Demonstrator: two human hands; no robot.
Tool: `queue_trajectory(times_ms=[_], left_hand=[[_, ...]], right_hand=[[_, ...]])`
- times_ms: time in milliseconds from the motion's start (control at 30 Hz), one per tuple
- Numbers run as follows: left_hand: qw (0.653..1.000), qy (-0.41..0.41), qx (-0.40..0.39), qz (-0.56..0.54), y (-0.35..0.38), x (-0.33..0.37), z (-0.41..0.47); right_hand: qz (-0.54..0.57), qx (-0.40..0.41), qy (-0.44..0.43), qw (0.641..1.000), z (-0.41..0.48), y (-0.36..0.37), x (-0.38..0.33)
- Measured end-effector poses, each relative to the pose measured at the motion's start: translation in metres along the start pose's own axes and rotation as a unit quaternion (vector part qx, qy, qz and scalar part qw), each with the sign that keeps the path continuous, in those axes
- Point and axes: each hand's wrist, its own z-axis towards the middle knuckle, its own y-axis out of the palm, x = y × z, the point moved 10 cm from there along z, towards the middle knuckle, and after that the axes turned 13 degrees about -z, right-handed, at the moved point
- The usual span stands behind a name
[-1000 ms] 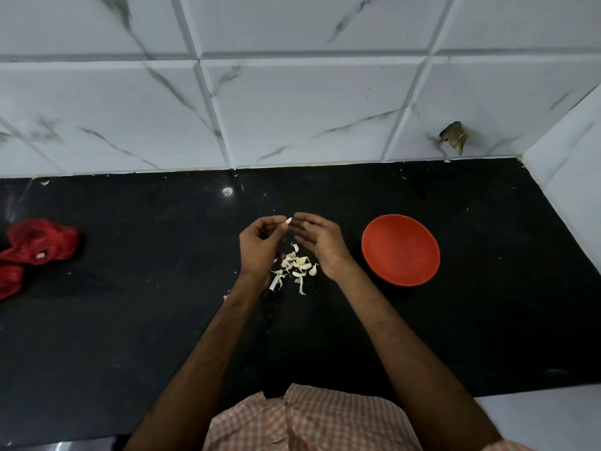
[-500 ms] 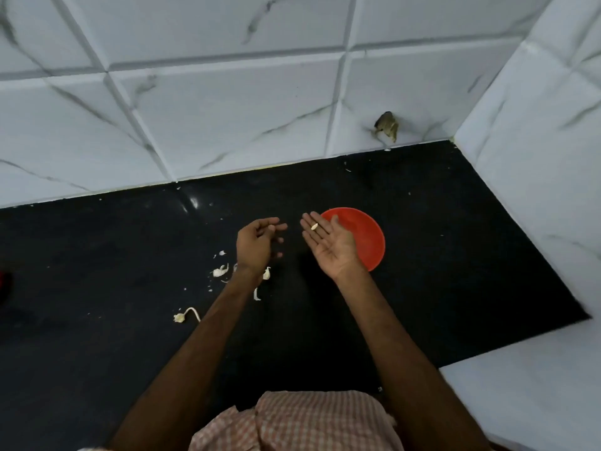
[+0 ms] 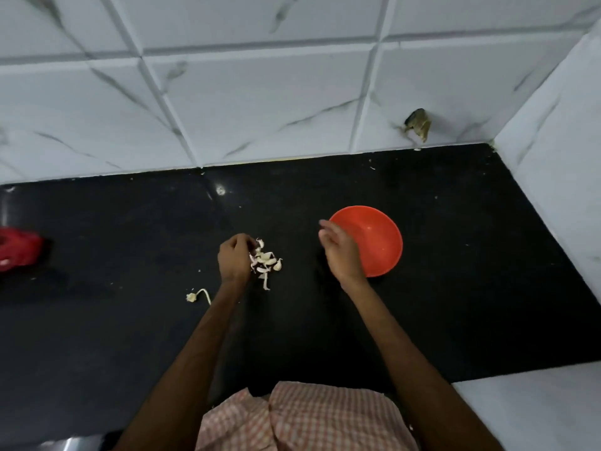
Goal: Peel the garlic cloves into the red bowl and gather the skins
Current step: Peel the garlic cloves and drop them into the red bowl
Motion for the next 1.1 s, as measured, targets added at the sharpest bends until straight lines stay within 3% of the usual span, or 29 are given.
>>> queue_trajectory(times_ms=[67,133,333,467,767,967,1100], left_hand=[[0.993,0.049,0.024,0.105,-0.031,0.001,0.000],[0.969,0.102,-0.003,0.223,-0.042,-0.004,-0.005],[0.900,0.132,-0.123,0.396,-0.026,-0.041,-0.019],[0.916,0.123,-0.125,0.360,-0.029,-0.041,-0.015],[0.919,0.131,-0.148,0.340,-0.026,-0.037,-0.001],[0.929,0.191,-0.096,0.301,-0.040,-0.018,-0.003],[0.950,0.176,-0.120,0.228,-0.034,-0.017,-0.008]], right_hand=[[-0.160,-0.030,-0.118,0.980,-0.009,0.040,-0.021],[-0.275,-0.050,-0.185,0.942,-0.020,0.074,-0.031],[-0.333,-0.074,-0.219,0.914,-0.024,0.104,-0.033],[-0.387,-0.138,-0.209,0.887,-0.022,0.125,-0.015],[-0.287,-0.069,-0.138,0.945,-0.013,0.113,-0.005],[-0.334,-0.121,-0.141,0.924,-0.029,0.134,-0.005],[-0.198,-0.065,-0.069,0.976,-0.025,0.123,-0.004]])
